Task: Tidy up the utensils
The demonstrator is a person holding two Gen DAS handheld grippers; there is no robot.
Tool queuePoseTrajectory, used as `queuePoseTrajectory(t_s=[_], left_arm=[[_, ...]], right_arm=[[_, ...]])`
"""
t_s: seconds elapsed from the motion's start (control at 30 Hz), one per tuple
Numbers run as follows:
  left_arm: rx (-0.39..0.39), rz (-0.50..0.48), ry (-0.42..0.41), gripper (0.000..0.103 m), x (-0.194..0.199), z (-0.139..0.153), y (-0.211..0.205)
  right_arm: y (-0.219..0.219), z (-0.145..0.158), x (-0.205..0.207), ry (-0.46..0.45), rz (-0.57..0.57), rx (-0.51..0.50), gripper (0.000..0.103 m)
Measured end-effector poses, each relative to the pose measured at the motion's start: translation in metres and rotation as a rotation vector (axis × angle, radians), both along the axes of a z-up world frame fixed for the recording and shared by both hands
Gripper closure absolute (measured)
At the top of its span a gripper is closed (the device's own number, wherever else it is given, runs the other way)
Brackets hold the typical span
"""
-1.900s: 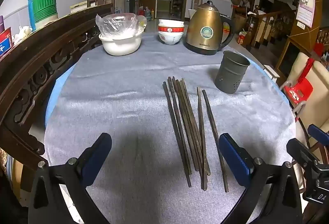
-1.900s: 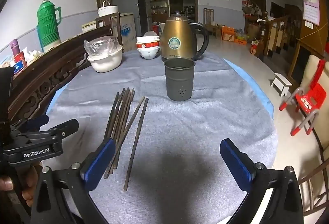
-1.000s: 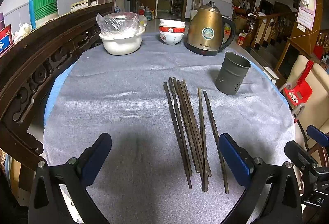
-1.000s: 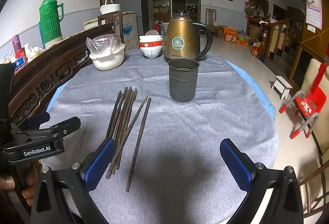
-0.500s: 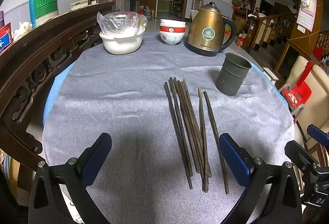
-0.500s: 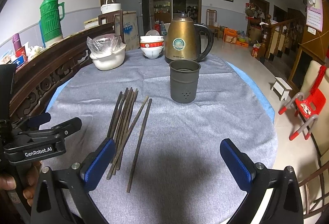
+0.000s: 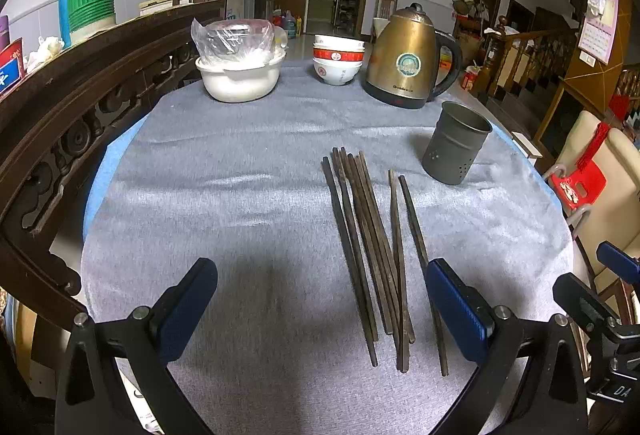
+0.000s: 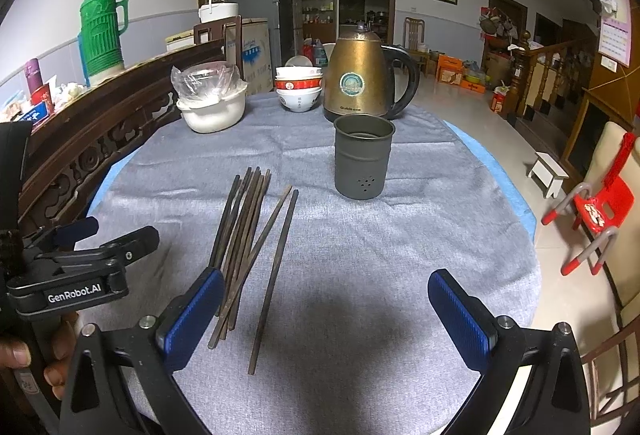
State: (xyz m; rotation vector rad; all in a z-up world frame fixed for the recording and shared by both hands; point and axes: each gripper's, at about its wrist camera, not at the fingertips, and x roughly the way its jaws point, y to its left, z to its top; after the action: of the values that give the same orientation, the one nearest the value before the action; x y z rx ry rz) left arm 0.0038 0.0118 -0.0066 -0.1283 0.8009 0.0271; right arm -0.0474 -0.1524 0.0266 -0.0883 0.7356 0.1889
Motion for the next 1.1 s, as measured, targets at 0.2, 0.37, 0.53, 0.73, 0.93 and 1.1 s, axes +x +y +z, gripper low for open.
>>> queuePoseTrajectory(t_s=[0.2, 0.37, 0.53, 0.73, 0.93, 1.1], left_arm=[[-0.003, 0.001, -0.001, 0.0, -0.0008, 0.0002, 0.0011], [-0.002, 0.001, -0.002, 0.0, -0.0011, 0.0003, 0.0008], [-0.003, 0.002, -0.003, 0.0, -0.0015, 0.0004, 0.0009], [-0.002, 0.003, -0.003, 0.0, -0.0012, 0.0006, 0.0005], [-0.001, 0.003, -0.002, 0.0, -0.0012, 0.0004, 0.0009], [-0.003, 0.002, -0.002, 0.0, -0.001, 0.0005, 0.0012]], right_arm=[[0.0005, -0.0007, -0.0006, -0.001, -0.002, 0.001, 0.0], [0.0008, -0.0002, -0.001, -0.004, -0.001, 0.0, 0.0], [0.0009, -0.0001, -0.0014, -0.005, 0.001, 0.0, 0.0], [0.0013, -0.0004, -0.0014, -0.005, 0.0, 0.0, 0.0], [0.0018, -0.0006, -0.0022, -0.004, -0.001, 0.002, 0.0], [0.0018, -0.0005, -0.0023, -0.005, 0.001, 0.004, 0.0]])
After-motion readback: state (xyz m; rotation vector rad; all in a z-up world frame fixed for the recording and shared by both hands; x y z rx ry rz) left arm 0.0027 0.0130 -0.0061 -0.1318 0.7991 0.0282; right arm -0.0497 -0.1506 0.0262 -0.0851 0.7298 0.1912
